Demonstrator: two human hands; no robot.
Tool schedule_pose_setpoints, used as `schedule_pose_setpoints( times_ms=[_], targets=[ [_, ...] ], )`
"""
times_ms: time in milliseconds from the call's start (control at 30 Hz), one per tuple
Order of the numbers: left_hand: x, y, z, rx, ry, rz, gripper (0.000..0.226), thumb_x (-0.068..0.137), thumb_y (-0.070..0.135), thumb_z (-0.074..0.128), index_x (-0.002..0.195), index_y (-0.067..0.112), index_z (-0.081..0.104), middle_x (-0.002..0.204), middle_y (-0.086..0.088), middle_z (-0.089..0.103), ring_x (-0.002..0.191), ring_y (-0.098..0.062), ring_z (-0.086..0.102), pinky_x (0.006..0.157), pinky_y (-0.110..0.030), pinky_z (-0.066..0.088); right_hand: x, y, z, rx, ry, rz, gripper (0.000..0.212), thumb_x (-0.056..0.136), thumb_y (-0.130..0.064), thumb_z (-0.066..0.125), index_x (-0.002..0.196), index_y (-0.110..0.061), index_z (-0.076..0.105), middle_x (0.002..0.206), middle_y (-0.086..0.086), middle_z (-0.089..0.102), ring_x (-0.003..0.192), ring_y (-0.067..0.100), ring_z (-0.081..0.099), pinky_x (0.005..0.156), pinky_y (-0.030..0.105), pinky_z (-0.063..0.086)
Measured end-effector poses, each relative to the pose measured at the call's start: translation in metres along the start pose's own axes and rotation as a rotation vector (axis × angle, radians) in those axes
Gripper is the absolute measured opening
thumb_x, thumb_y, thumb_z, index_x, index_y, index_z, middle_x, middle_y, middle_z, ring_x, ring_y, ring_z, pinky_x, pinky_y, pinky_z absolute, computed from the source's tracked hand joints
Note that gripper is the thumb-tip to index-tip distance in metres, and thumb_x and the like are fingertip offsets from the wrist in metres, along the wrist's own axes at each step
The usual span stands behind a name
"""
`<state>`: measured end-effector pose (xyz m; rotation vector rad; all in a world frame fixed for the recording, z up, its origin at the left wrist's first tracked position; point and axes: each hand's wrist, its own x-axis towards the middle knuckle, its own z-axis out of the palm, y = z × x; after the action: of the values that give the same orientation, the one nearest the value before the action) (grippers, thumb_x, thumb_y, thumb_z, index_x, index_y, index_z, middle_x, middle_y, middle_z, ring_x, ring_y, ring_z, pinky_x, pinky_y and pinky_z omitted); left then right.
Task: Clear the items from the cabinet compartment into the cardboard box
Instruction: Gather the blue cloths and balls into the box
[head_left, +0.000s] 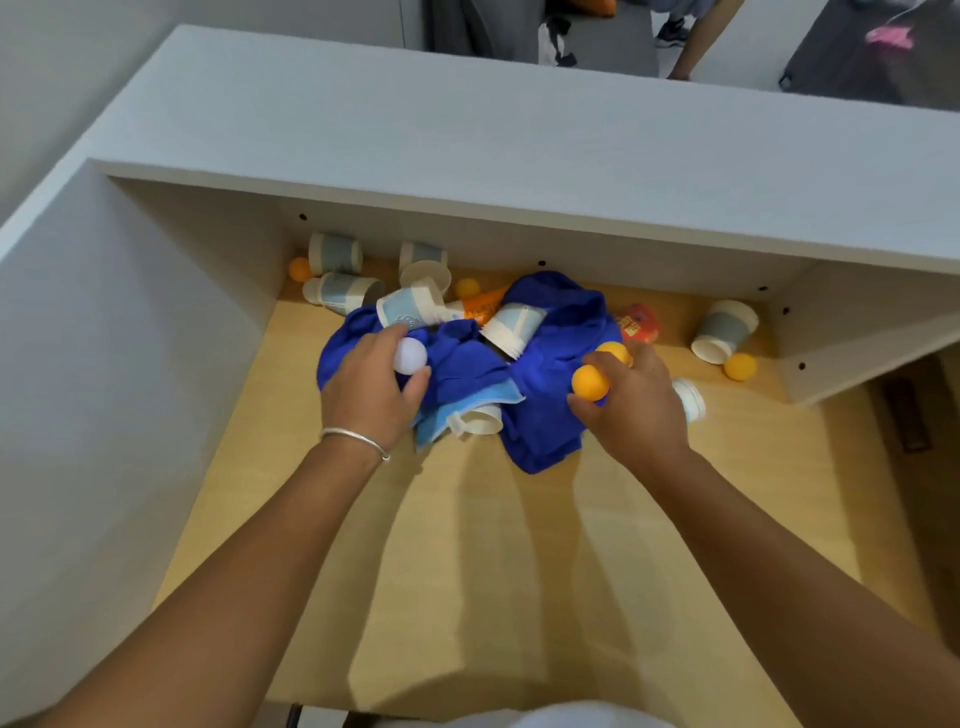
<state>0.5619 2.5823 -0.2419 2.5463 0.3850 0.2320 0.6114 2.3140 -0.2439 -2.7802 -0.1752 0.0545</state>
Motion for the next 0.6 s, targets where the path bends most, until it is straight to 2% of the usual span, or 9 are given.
schedule_pose_setpoints(
  times_ms=[133, 267, 400, 600],
  targets=[
    [-0.023, 0.054, 0.012, -0.054, -0.025, 0.106, 0.050, 0.085, 0.033, 0.067, 0.131, 0.020, 0.052, 0.119, -0.001, 0.061, 0.111, -0.023, 0.056, 0.080, -0.043, 0.051, -0.030, 0.027, -0.037, 0.021, 0.079, 0.014, 0.048, 0.078, -0.039, 0.072, 0.123, -0.028, 0.061, 0.139, 0.010, 0.042, 0.123, 0.030, 0.043, 0.082, 0.039, 0.046],
    [-0.042, 0.116, 0.030, -0.065, -0.036, 0.224, 0.045, 0.085, 0.036, 0.067, 0.126, 0.021, 0.054, 0.115, 0.000, 0.061, 0.102, -0.024, 0.058, 0.073, -0.043, 0.052, -0.054, 0.069, -0.073, 0.041, 0.124, 0.061, 0.047, 0.079, -0.042, 0.071, 0.123, -0.031, 0.060, 0.143, 0.006, 0.039, 0.124, 0.027, 0.042, 0.083, 0.037, 0.045],
    [-0.055, 0.188, 0.053, -0.036, -0.057, 0.330, 0.046, 0.086, 0.037, 0.064, 0.128, 0.023, 0.053, 0.120, 0.002, 0.060, 0.107, -0.022, 0.057, 0.075, -0.041, 0.051, -0.074, 0.122, -0.115, 0.038, 0.152, 0.133, 0.050, 0.080, -0.045, 0.069, 0.127, -0.034, 0.057, 0.140, 0.003, 0.039, 0.124, 0.025, 0.041, 0.088, 0.035, 0.043],
    [-0.077, 0.311, 0.095, -0.065, -0.106, 0.537, 0.043, 0.085, 0.037, 0.065, 0.124, 0.023, 0.056, 0.115, 0.003, 0.060, 0.102, -0.021, 0.058, 0.074, -0.040, 0.052, -0.110, 0.210, -0.187, 0.052, 0.310, 0.257, 0.049, 0.080, -0.046, 0.070, 0.126, -0.032, 0.058, 0.139, 0.003, 0.040, 0.122, 0.024, 0.041, 0.090, 0.035, 0.040]
  ],
)
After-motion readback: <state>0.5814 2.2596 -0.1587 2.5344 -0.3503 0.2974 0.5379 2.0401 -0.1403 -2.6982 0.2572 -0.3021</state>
